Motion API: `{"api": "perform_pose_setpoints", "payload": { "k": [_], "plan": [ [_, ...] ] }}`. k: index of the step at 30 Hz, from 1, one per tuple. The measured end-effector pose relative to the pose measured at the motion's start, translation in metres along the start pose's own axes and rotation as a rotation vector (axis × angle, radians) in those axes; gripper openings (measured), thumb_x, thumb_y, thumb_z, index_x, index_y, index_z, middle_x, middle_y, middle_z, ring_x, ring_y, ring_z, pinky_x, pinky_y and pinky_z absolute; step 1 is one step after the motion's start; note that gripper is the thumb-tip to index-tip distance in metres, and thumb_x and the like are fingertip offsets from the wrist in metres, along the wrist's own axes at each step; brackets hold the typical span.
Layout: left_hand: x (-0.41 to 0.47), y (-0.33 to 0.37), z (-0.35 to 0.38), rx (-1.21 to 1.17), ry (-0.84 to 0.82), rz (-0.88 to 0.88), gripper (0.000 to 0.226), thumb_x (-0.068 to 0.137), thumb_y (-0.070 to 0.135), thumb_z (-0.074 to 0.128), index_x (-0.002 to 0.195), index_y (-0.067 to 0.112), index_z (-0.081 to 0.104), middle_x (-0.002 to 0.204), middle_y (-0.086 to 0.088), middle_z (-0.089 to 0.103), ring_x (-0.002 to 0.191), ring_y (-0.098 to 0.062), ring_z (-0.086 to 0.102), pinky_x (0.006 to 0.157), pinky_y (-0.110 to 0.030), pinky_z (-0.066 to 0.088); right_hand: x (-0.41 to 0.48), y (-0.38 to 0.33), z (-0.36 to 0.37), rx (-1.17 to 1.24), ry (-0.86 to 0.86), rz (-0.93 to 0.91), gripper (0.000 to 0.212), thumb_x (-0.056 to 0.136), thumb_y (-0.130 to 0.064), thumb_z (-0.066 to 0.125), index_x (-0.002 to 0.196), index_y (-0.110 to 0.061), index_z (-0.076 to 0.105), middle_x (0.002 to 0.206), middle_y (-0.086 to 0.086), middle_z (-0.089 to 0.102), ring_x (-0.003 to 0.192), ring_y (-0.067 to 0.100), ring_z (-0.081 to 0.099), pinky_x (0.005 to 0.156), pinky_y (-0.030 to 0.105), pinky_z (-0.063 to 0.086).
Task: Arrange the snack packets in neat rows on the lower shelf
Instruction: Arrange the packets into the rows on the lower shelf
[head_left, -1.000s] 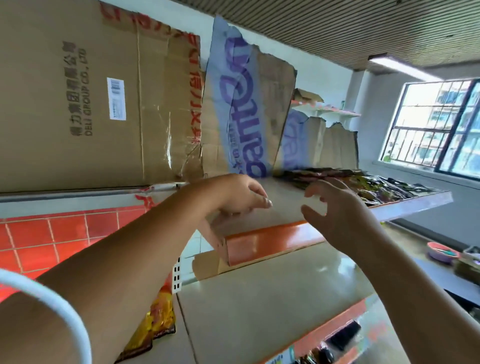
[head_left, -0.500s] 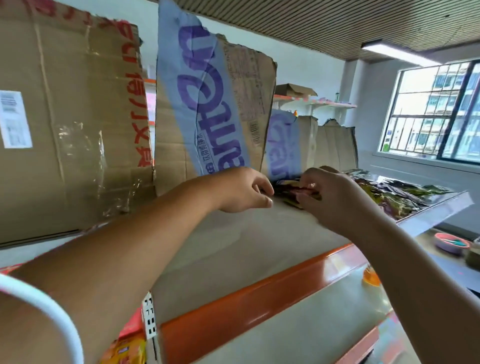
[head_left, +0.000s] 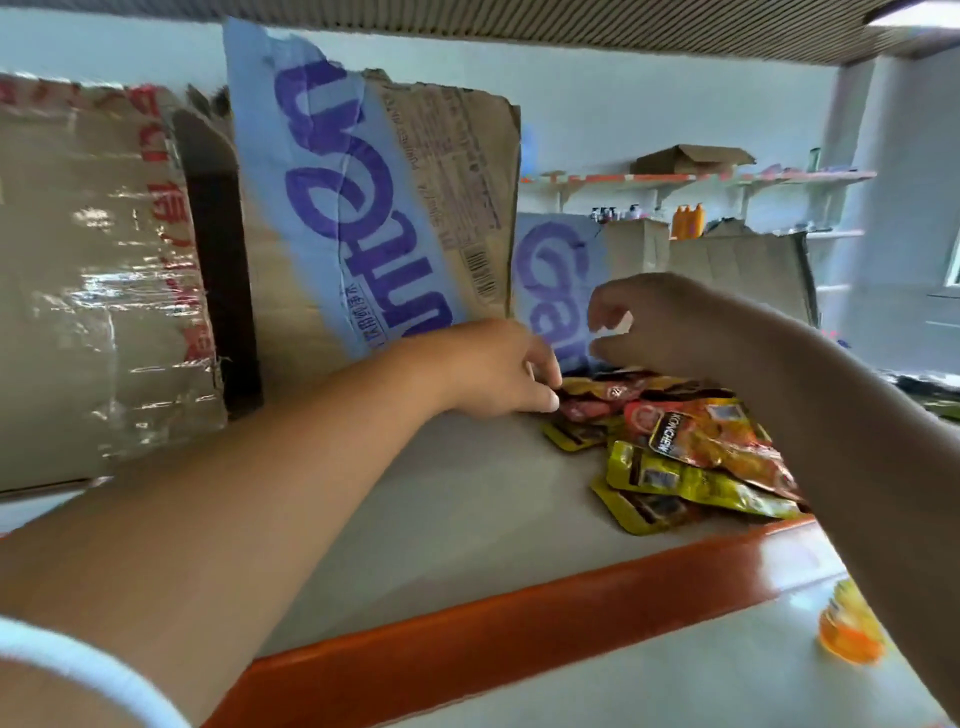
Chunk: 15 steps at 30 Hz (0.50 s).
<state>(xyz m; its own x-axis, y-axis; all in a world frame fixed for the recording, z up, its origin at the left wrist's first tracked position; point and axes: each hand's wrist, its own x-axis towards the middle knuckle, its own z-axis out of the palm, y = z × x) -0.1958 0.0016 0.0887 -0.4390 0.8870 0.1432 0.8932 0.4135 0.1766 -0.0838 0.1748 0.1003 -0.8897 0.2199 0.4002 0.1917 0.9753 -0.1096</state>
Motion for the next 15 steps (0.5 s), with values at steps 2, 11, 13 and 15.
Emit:
{"api": "perform_pose_setpoints", "payload": {
  "k": [2, 11, 13, 15],
  "plan": [
    [0.016, 0.009, 0.006, 0.052, -0.006, -0.028, 0.033, 0.096, 0.046, 0.066, 0.127, 0.037, 0.069, 0.119, 0.012, 0.067, 0.105, -0.008, 0.062, 0.089, -0.028, 0.050, 0.015, 0.008, 0.000, -0.055, -0.068, -0.042, 0.010, 0.092, -0.035, 0.067, 0.096, -0.034, 0.058, 0.110, -0.004, 0.063, 0.100, 0.021, 0.060, 0.093, 0.040, 0.052],
    [0.052, 0.013, 0.056, 0.226, 0.089, -0.131, 0.030, 0.088, 0.036, 0.072, 0.118, 0.036, 0.073, 0.108, 0.010, 0.073, 0.098, -0.014, 0.067, 0.089, -0.036, 0.056, 0.044, 0.024, 0.033, -0.198, -0.337, -0.113, 0.031, 0.097, -0.035, 0.058, 0.122, -0.018, 0.065, 0.120, 0.006, 0.064, 0.106, 0.025, 0.060, 0.081, 0.032, 0.047],
    [0.051, 0.006, 0.064, 0.294, 0.143, -0.101, 0.026, 0.088, 0.038, 0.073, 0.114, 0.038, 0.074, 0.108, 0.007, 0.073, 0.095, -0.018, 0.069, 0.084, -0.039, 0.058, 0.044, 0.028, 0.041, -0.175, -0.381, -0.111, 0.036, 0.095, -0.038, 0.061, 0.126, -0.020, 0.063, 0.122, 0.004, 0.063, 0.106, 0.025, 0.060, 0.085, 0.033, 0.048],
    [0.049, 0.002, 0.066, 0.288, 0.199, -0.048, 0.022, 0.093, 0.036, 0.071, 0.115, 0.040, 0.075, 0.112, 0.011, 0.074, 0.099, -0.015, 0.069, 0.086, -0.037, 0.057, 0.045, 0.031, 0.043, -0.164, -0.385, -0.102, 0.040, 0.092, -0.039, 0.067, 0.127, -0.021, 0.062, 0.123, 0.003, 0.063, 0.106, 0.025, 0.059, 0.085, 0.033, 0.048]
  ]
}}
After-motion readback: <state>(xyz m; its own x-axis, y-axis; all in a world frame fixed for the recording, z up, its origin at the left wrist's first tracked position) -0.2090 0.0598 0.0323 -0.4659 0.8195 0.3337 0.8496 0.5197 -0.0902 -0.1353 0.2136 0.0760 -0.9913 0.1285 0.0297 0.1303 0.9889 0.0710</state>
